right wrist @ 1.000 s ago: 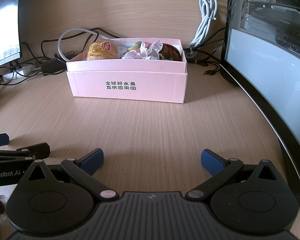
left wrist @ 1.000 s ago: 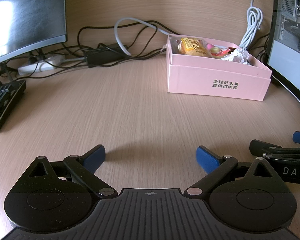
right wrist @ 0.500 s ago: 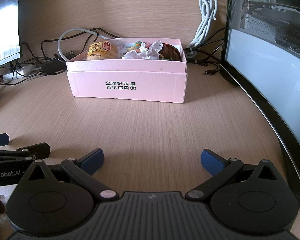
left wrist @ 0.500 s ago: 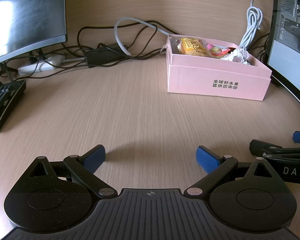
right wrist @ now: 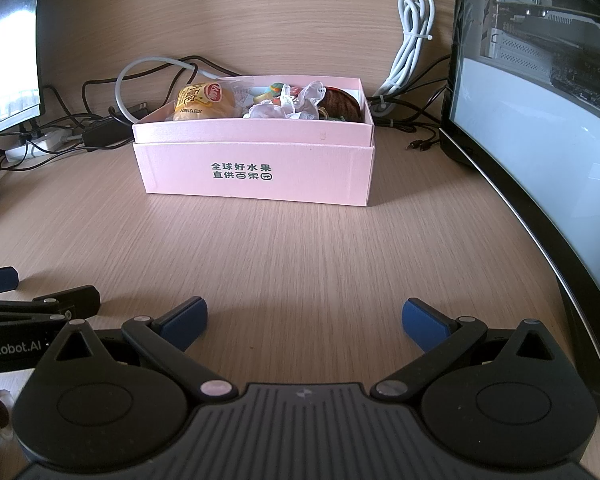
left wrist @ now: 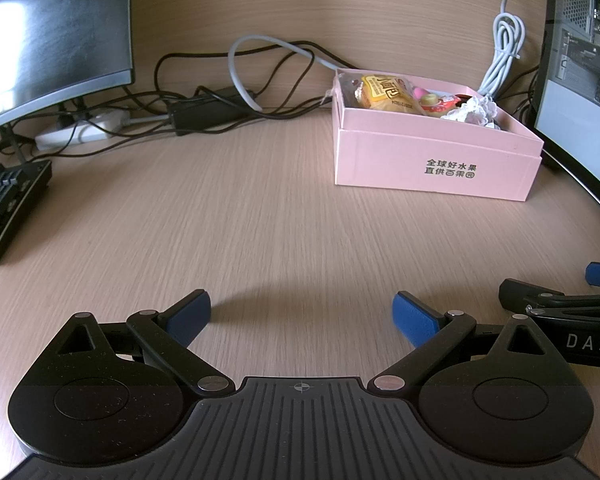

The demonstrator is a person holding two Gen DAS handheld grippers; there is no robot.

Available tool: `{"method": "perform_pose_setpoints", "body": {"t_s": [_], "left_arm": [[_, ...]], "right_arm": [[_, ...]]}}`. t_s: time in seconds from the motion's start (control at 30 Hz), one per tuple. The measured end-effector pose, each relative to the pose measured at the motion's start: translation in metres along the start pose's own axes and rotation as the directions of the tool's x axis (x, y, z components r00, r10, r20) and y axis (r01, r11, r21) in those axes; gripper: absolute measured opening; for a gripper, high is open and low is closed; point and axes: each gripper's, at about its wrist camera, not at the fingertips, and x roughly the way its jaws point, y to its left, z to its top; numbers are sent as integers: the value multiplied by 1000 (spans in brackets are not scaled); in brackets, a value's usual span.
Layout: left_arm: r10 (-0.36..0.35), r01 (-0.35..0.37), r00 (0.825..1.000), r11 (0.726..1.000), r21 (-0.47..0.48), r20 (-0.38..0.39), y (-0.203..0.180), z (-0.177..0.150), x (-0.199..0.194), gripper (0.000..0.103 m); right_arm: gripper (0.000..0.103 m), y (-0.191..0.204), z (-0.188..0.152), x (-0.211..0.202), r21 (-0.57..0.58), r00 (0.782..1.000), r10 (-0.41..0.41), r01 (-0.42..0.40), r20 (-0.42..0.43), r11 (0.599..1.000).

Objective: Organize objects

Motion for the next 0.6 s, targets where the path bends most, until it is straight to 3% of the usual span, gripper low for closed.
{"method": "perform_pose_setpoints", "body": {"t_s": [0.6], "left_arm": [[-7,7,1000,1000,-2,0,1,0,0,100]], "right_arm": [[103,0,0,0,0,1000,0,0,0,1000]]}}
